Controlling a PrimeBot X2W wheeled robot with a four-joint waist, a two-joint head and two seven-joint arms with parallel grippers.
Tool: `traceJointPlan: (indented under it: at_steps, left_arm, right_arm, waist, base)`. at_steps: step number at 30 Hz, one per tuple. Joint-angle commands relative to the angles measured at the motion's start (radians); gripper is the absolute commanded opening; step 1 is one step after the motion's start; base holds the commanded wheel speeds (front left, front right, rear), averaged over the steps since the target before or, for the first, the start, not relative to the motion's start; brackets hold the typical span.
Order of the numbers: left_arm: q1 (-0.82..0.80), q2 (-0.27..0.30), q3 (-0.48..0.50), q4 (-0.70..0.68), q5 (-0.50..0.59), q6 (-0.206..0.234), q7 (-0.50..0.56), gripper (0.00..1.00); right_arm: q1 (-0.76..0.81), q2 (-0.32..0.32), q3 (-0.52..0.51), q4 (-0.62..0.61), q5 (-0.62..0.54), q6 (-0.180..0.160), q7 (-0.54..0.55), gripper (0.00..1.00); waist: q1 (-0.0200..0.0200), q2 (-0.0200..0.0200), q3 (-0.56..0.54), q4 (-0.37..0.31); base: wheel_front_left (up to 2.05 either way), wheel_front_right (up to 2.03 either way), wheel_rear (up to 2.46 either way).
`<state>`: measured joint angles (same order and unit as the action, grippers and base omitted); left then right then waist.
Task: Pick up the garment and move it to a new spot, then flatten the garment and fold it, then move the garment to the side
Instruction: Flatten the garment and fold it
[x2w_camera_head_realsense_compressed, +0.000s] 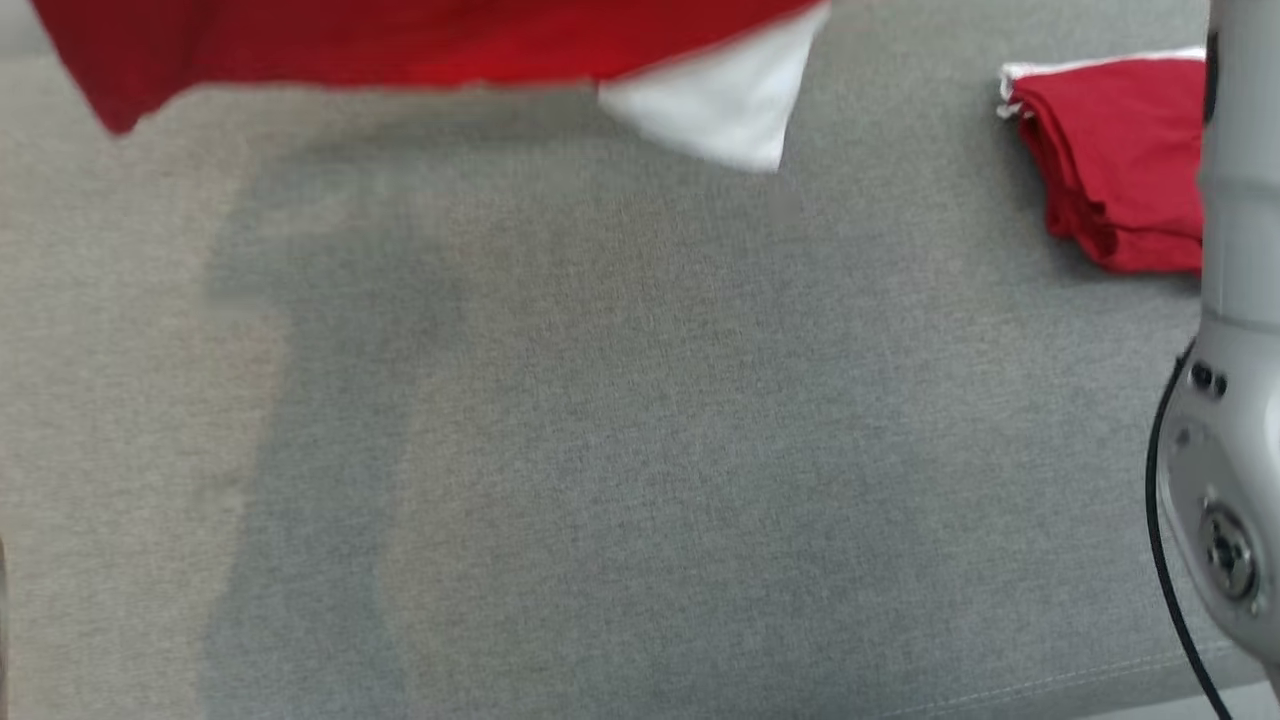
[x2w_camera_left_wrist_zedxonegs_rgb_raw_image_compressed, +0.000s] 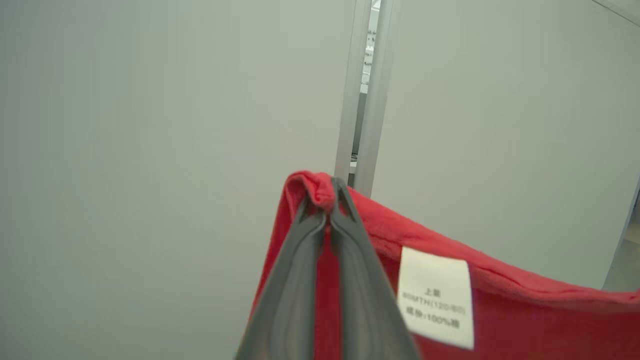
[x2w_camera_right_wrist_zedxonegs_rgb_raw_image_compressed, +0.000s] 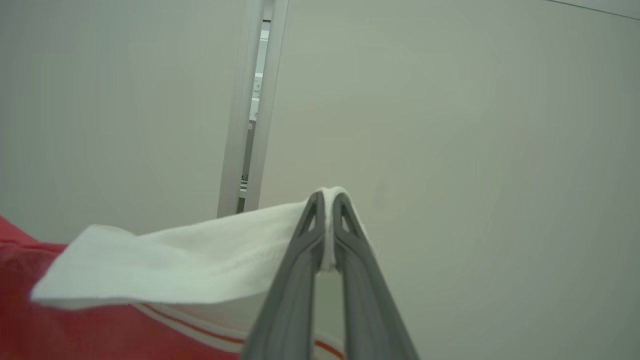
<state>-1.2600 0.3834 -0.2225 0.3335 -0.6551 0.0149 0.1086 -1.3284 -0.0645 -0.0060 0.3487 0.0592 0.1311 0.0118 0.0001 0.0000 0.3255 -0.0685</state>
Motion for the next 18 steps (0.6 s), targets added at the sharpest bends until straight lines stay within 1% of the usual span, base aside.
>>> traceJointPlan:
  at_steps: [1,5,10,14,18]
  left_arm:
    - [-0.049,-0.011,-0.008,0.064,0.026,-0.015,-0.044,0.00]
    - [-0.162,-0.035,-0.028,0.234,0.068,-0.050,-0.156,0.00]
    - [-0.226,-0.067,-0.058,0.402,0.099,-0.089,-0.292,0.00]
    - [-0.218,-0.080,-0.067,0.491,0.092,-0.118,-0.344,0.00]
    - [-0.170,-0.081,-0.051,0.540,0.063,-0.136,-0.368,0.00]
  right_arm:
    - [-0.043,0.006,-0.009,0.057,-0.024,-0.001,-0.035,0.00]
    - [-0.152,0.013,-0.033,0.190,-0.081,-0.001,-0.129,0.00]
    - [-0.173,0.013,-0.024,0.316,-0.059,-0.001,-0.216,0.00]
    - [-0.136,0.012,0.002,0.368,-0.026,-0.001,-0.257,0.00]
    - [-0.065,0.013,0.066,0.361,0.017,-0.001,-0.275,0.00]
  waist:
    - [-0.0001,0.0000,0.129,-0.027]
    - [-0.0001,0.0000,0.174,-0.028]
    - [-0.0001,0.0000,0.243,-0.022]
    - [-0.0001,0.0000,0.291,-0.026]
    - [-0.0001,0.0000,0.319,-0.028]
  base:
    - [0.00,0.00,0.00]
    - [0.00,0.00,0.00]
    - [0.00,0.00,0.00]
    - [0.00,0.00,0.00]
    - [0.00,0.00,0.00]
